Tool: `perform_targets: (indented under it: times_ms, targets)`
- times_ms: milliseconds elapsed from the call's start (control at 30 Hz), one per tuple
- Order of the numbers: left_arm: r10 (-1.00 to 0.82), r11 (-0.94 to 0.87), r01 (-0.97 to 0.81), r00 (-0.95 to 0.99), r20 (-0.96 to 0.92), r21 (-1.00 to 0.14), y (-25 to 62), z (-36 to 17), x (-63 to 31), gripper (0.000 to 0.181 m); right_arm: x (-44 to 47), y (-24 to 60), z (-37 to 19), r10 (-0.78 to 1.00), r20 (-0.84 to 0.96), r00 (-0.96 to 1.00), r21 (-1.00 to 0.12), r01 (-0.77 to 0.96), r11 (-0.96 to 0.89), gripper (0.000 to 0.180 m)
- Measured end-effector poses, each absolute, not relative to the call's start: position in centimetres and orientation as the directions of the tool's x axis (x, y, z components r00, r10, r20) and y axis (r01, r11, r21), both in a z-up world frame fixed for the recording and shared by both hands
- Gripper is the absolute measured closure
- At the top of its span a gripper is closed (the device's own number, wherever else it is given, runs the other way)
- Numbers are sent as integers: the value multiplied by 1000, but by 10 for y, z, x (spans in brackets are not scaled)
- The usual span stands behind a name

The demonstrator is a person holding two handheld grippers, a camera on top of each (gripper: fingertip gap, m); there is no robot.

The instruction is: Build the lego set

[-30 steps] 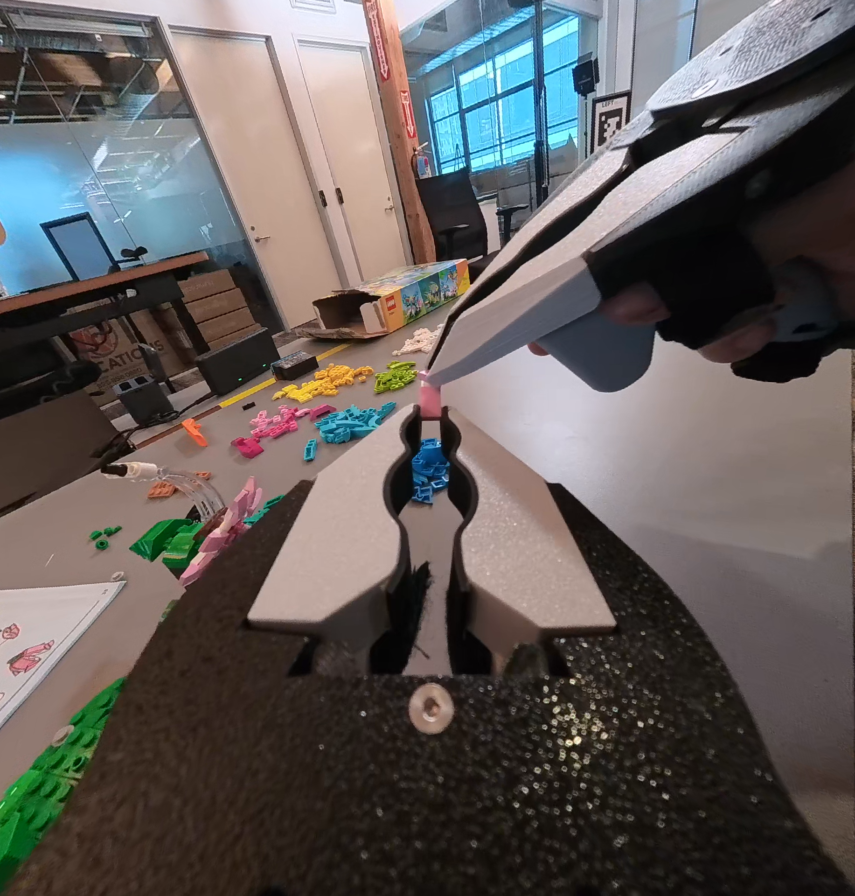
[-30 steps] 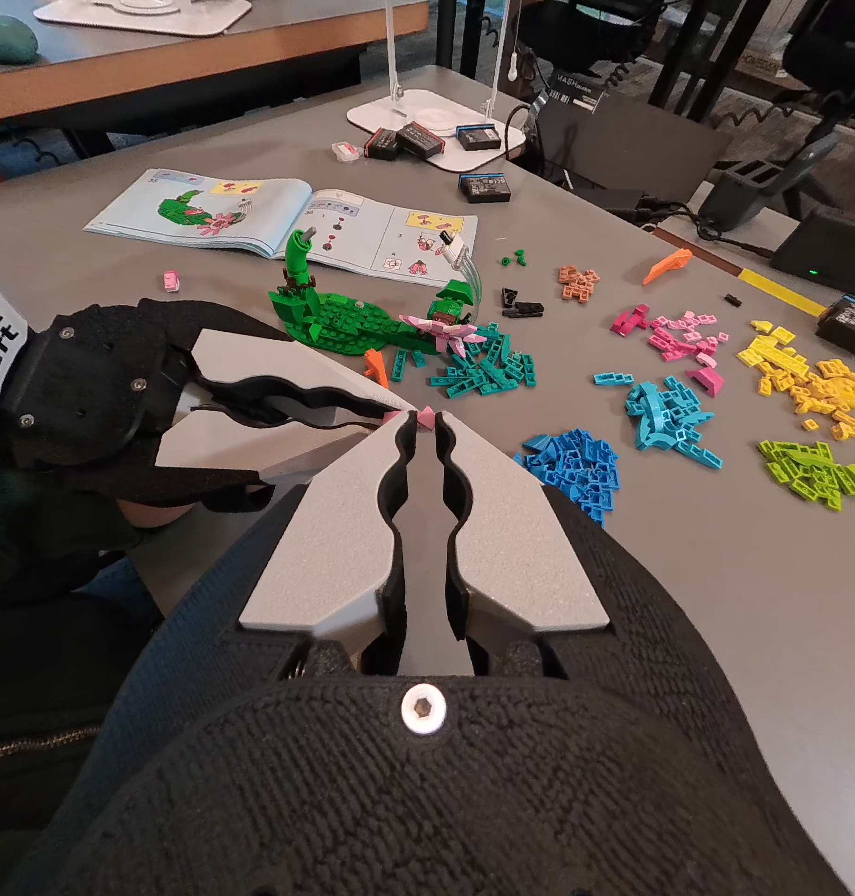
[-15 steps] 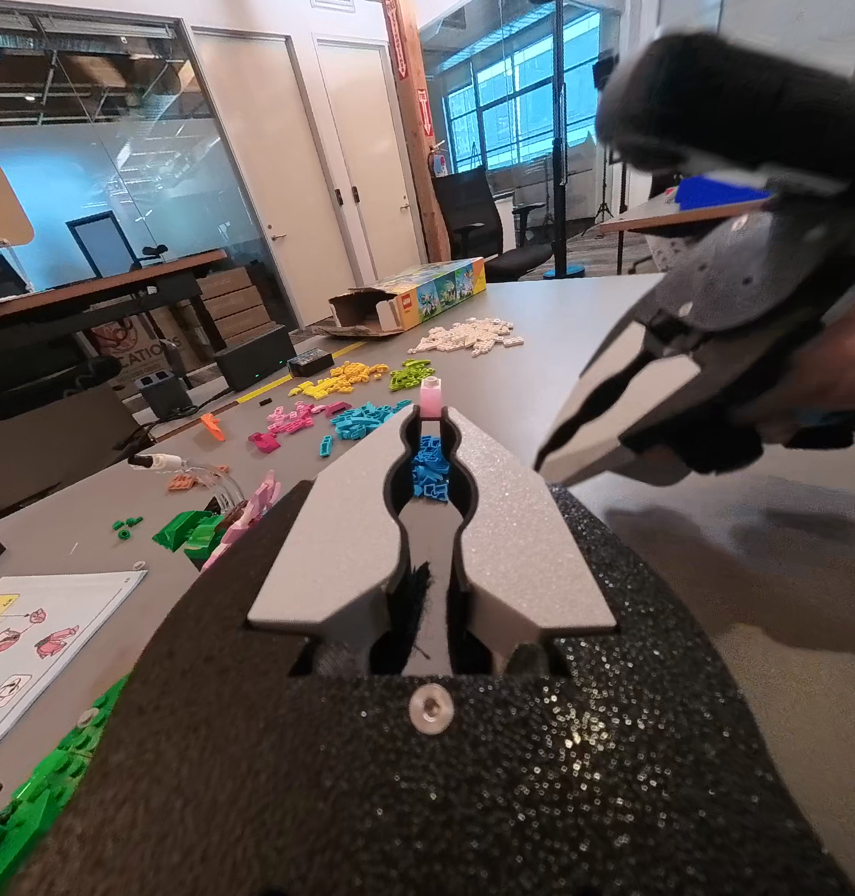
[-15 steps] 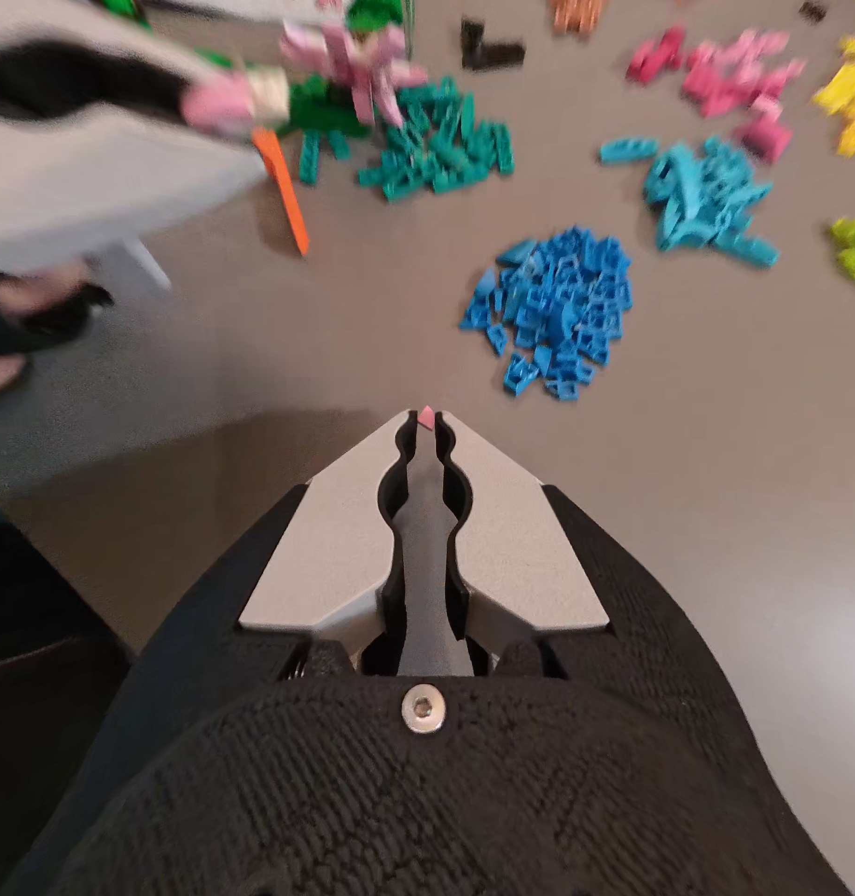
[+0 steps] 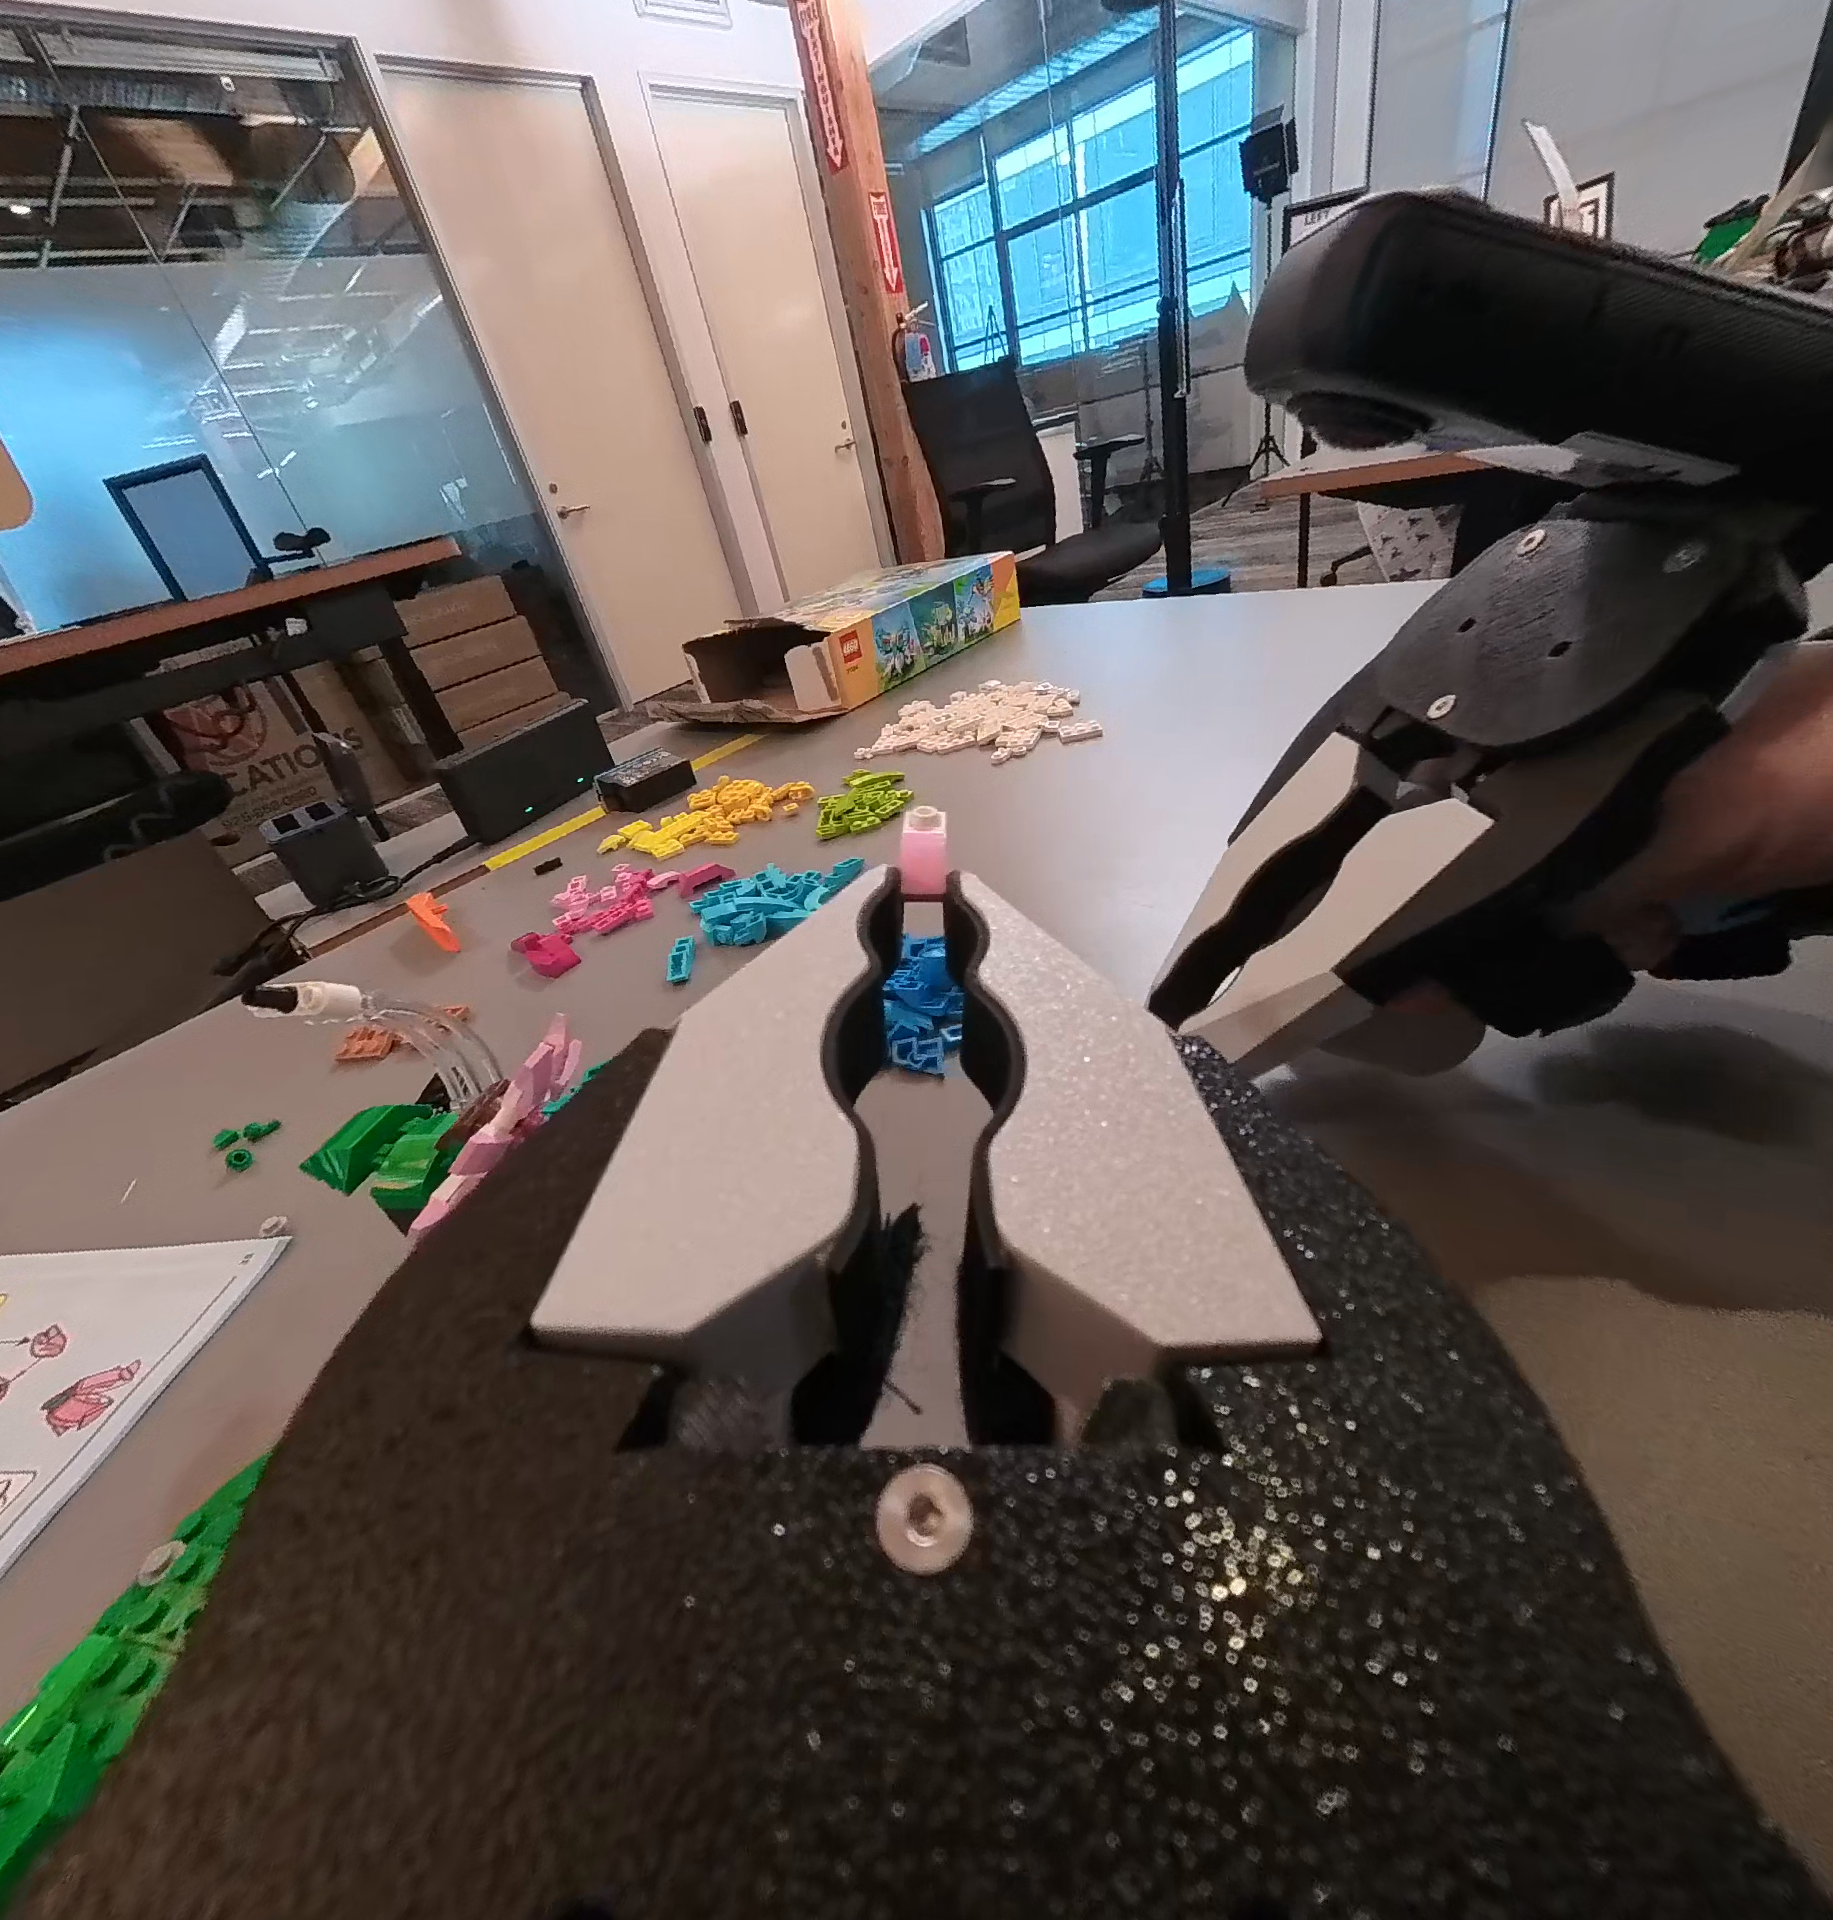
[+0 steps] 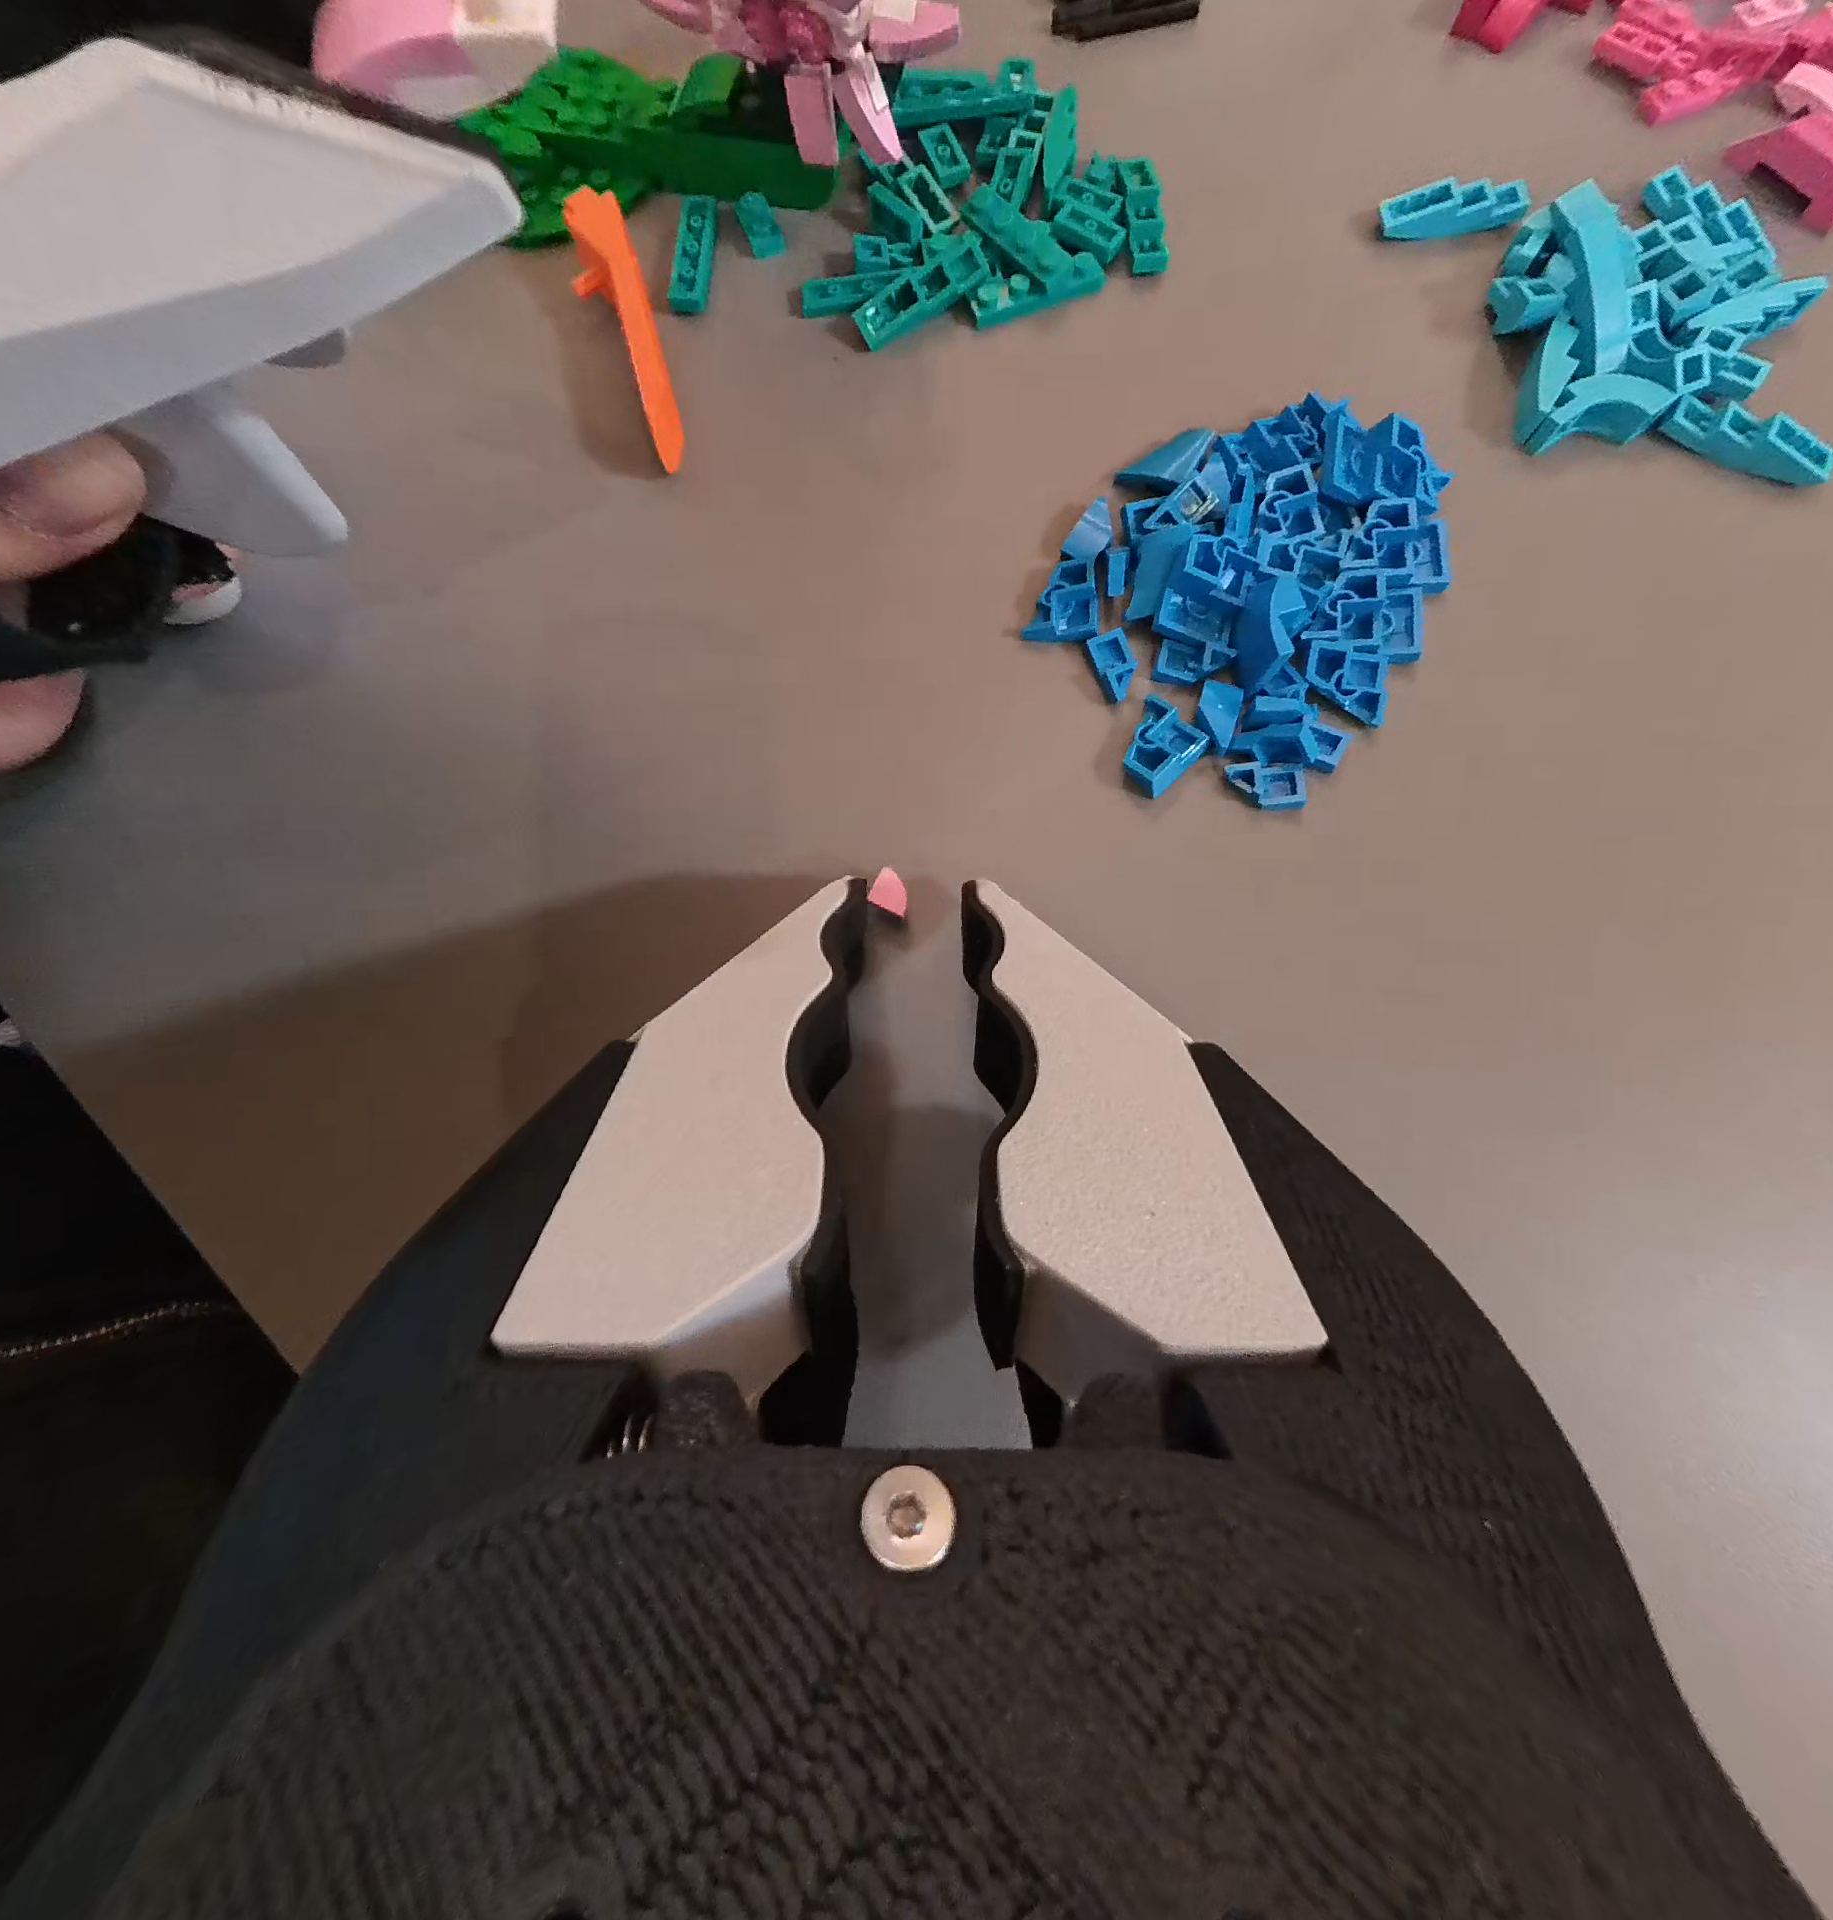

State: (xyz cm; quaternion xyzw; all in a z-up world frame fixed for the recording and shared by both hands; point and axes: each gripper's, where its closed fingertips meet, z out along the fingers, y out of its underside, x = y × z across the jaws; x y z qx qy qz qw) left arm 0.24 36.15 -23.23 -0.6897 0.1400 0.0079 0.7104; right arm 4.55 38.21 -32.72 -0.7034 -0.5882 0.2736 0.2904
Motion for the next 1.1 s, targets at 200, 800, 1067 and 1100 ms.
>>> perform_targets:
  times_ms: [200,800,1067,1100]
  targets:
    - [-199,48,-199,958,-205,-979,362,-233,5,175,44,380,-329,990,-32,140,-734,669,-118,162]
    - [-216,43,-192,956,-197,-980,362,-234,7,175,50,377,-325,995,41,86,-734,679,-28,157]
    - [-229,40,-191,954,-195,-981,362,-235,9,176,49,362,-329,999,-35,-11,-741,671,-18,158]
    - [-229,41,-191,954,-195,-981,362,-235,9,176,49,360,-329,999,-42,-18,-739,673,-19,158]
